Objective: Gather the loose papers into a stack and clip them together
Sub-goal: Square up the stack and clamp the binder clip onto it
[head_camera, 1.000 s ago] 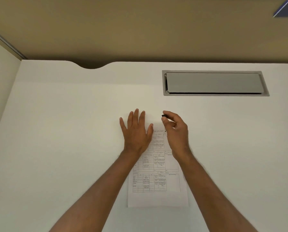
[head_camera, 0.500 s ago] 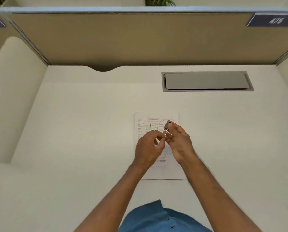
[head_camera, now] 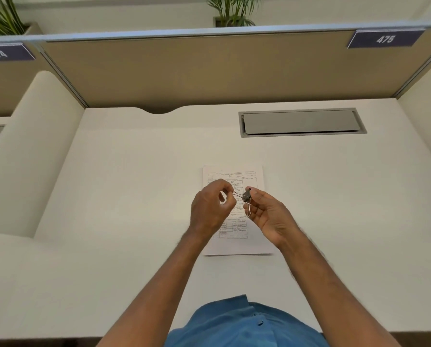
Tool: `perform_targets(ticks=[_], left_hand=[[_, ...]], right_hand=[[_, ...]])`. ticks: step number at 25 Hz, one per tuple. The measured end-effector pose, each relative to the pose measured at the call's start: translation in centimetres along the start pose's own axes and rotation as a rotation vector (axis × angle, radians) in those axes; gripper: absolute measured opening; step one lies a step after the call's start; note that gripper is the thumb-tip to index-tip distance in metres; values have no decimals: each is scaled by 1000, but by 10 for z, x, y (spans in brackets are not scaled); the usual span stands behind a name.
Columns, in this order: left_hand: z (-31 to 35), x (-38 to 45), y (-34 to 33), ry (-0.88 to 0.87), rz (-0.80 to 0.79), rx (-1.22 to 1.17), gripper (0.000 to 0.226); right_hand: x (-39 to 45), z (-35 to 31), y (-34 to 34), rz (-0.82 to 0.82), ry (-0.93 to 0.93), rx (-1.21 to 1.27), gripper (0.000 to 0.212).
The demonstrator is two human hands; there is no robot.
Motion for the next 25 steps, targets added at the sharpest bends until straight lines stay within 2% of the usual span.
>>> perform_targets(ticks=[7, 11, 13, 16, 18, 21, 25], left_hand=[[6, 7, 5, 22, -117, -122, 8], [9, 1, 6, -51, -354, -221, 33], [11, -1, 6, -63, -409, -237, 28], [8, -1, 7, 18, -335, -290, 16], [6, -1, 10, 77, -284, -352, 14], [5, -2, 12, 172, -251, -499, 17], [7, -8, 8, 276, -262, -729, 18]], right_hand=[[-16, -1, -6, -99, -44, -128, 30], [-18, -9, -4, -73, -41, -221, 33], [-20, -13, -3, -61, -13, -336, 34], [-22, -14, -6, -48, 71, -568, 41], [-24, -15, -8, -52, 165, -651, 36], [-26, -19, -9, -21, 289, -639, 24], [-23, -21, -10, 1, 303, -532, 19]])
Point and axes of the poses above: each hand's wrist, its own x-axis towards the middle knuckle, its own y-axis out of the back of the hand, z = x × y, the point moved 2 cm from there along x, towards the middle knuckle
